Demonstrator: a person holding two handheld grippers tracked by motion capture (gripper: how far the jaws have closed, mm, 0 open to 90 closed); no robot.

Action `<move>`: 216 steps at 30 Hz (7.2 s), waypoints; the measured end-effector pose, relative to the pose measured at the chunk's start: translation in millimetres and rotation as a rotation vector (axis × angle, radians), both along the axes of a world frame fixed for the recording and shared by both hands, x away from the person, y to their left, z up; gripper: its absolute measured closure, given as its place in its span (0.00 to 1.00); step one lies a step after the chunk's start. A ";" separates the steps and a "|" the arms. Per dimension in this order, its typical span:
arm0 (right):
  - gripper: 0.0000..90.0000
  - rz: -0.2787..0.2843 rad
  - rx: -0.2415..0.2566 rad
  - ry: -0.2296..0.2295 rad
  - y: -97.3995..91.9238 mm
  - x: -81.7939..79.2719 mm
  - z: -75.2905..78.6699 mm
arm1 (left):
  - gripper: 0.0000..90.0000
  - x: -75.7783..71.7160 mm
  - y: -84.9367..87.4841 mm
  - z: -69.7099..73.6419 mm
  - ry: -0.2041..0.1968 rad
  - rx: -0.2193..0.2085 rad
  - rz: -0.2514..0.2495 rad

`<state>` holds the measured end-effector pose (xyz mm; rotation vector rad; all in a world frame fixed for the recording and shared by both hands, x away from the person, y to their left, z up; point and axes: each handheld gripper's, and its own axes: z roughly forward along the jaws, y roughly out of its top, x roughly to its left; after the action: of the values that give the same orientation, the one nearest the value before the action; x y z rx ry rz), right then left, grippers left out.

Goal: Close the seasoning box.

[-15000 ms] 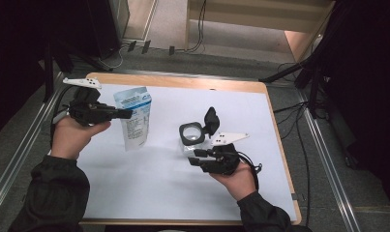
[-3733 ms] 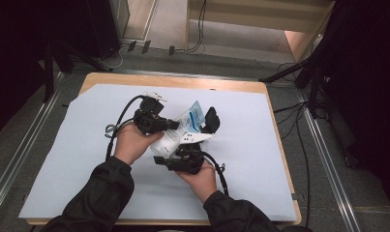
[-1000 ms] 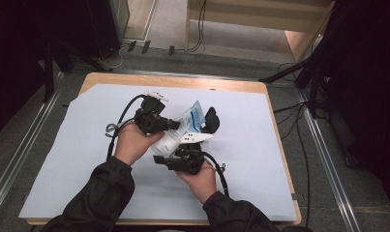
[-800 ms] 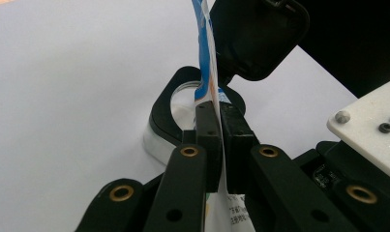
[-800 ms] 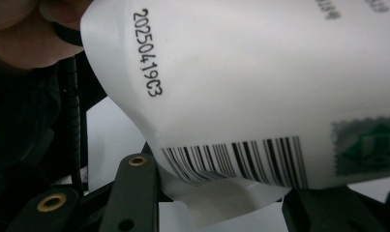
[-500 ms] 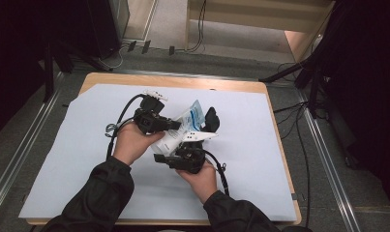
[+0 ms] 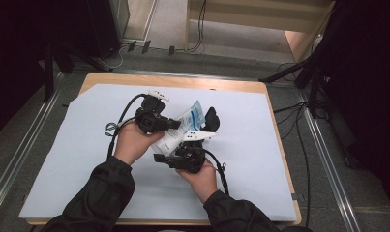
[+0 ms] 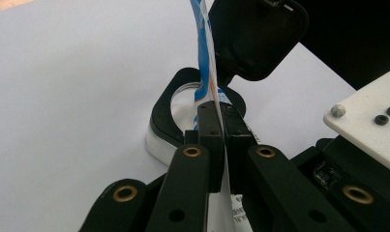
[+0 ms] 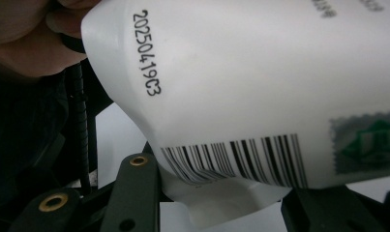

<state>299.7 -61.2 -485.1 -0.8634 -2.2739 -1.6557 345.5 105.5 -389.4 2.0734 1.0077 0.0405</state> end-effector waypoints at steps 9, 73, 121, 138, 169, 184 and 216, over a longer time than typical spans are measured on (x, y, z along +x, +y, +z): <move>0.70 0.003 0.018 0.019 -1.6 1.6 0.7 | 0.95 1.1 1.1 0.4 0.013 -0.017 -0.004; 0.70 0.027 0.042 0.049 -4.4 6.3 3.9 | 1.00 0.7 -1.9 4.2 -0.032 -0.002 0.022; 0.70 0.048 0.043 0.050 -6.9 9.1 5.1 | 1.00 -0.6 -5.9 7.0 -0.058 0.012 0.021; 0.70 0.068 0.083 0.080 -8.3 12.4 6.5 | 1.00 -1.4 -4.8 10.6 -0.072 0.008 0.032; 0.71 0.075 0.079 0.098 -9.0 14.7 4.1 | 0.98 1.2 -5.3 8.1 -0.054 0.006 0.022; 0.71 0.072 0.079 0.100 -7.3 14.1 4.6 | 1.00 2.1 -3.0 8.3 -0.054 0.013 0.030; 0.69 0.035 0.040 0.063 -4.1 8.9 8.1 | 1.00 -0.1 -6.4 8.3 -0.065 0.027 0.051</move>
<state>308.6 -65.3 -477.0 -0.8491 -2.1948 -1.6296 345.4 99.1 -381.1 2.0571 1.0256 0.1476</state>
